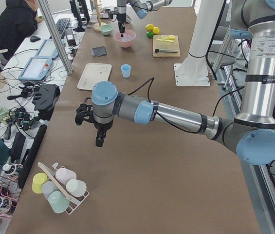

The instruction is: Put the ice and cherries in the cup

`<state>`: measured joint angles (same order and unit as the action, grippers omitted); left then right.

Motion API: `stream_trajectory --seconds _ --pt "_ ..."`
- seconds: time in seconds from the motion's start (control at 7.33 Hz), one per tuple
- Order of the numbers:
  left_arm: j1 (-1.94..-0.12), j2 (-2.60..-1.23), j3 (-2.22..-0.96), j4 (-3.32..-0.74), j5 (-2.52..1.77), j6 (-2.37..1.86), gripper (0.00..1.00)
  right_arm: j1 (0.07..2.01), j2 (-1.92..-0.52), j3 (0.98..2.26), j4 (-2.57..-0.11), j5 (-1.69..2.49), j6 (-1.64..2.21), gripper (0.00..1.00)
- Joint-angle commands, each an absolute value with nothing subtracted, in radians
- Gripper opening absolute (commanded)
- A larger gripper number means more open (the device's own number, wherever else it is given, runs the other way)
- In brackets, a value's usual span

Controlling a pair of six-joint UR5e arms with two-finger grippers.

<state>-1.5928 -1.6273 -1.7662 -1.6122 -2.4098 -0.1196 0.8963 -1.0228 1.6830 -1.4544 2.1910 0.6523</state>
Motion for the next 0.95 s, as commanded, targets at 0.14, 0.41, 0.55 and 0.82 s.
stream_trajectory --seconds 0.14,0.41,0.55,0.82 --pt "-1.592 -1.628 -1.759 -1.612 -2.410 -0.120 0.98 0.660 -0.720 1.534 -1.477 1.989 0.929 0.00" --pt "-1.592 -1.640 -1.737 -1.612 -2.408 -0.118 0.98 0.586 -0.647 1.432 -1.470 1.905 0.951 0.00" --pt "-1.592 -1.641 -1.730 -1.624 -2.408 -0.118 0.98 0.580 -0.646 1.411 -1.460 1.876 0.953 0.00" --pt "-1.592 -1.640 -1.730 -1.626 -2.408 -0.120 0.98 0.575 -0.650 1.408 -1.440 1.876 0.953 0.00"
